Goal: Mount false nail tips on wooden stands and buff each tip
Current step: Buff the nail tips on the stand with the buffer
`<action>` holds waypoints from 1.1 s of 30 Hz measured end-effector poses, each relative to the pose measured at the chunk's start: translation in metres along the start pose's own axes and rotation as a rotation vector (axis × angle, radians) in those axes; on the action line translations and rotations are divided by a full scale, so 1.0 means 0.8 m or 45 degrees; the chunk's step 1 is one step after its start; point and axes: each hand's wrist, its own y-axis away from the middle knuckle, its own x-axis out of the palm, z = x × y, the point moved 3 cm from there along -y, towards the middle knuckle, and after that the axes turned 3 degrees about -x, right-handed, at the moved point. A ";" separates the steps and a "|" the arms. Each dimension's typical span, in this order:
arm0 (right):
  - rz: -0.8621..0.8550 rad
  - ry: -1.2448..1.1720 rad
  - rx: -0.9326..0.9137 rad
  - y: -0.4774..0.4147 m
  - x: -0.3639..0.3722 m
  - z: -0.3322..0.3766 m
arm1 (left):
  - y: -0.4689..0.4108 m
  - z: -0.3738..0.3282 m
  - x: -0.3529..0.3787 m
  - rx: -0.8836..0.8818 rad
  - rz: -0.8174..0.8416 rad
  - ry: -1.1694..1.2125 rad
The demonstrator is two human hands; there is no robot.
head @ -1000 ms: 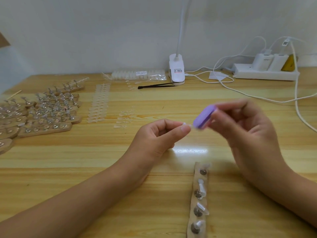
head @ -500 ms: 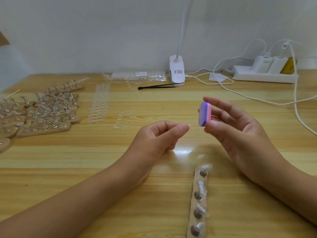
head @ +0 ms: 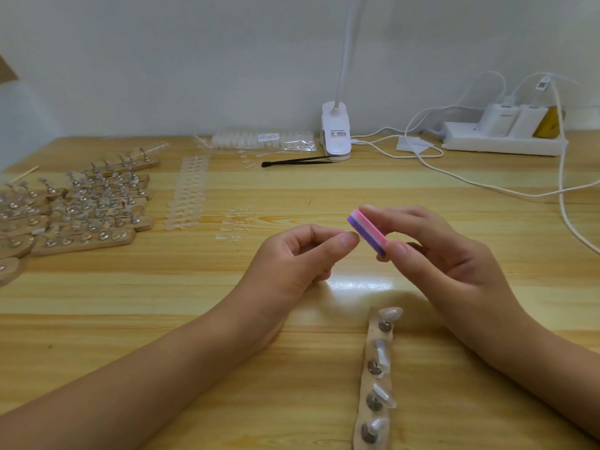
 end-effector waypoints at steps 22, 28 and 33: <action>-0.026 -0.089 0.107 0.000 0.002 0.003 | 0.002 -0.001 0.001 0.049 -0.019 0.005; 0.021 -0.104 0.109 0.000 0.005 0.001 | 0.008 -0.006 0.008 0.096 0.070 -0.085; -0.021 -0.118 0.114 0.001 -0.002 0.003 | 0.003 -0.003 0.001 0.038 0.003 0.004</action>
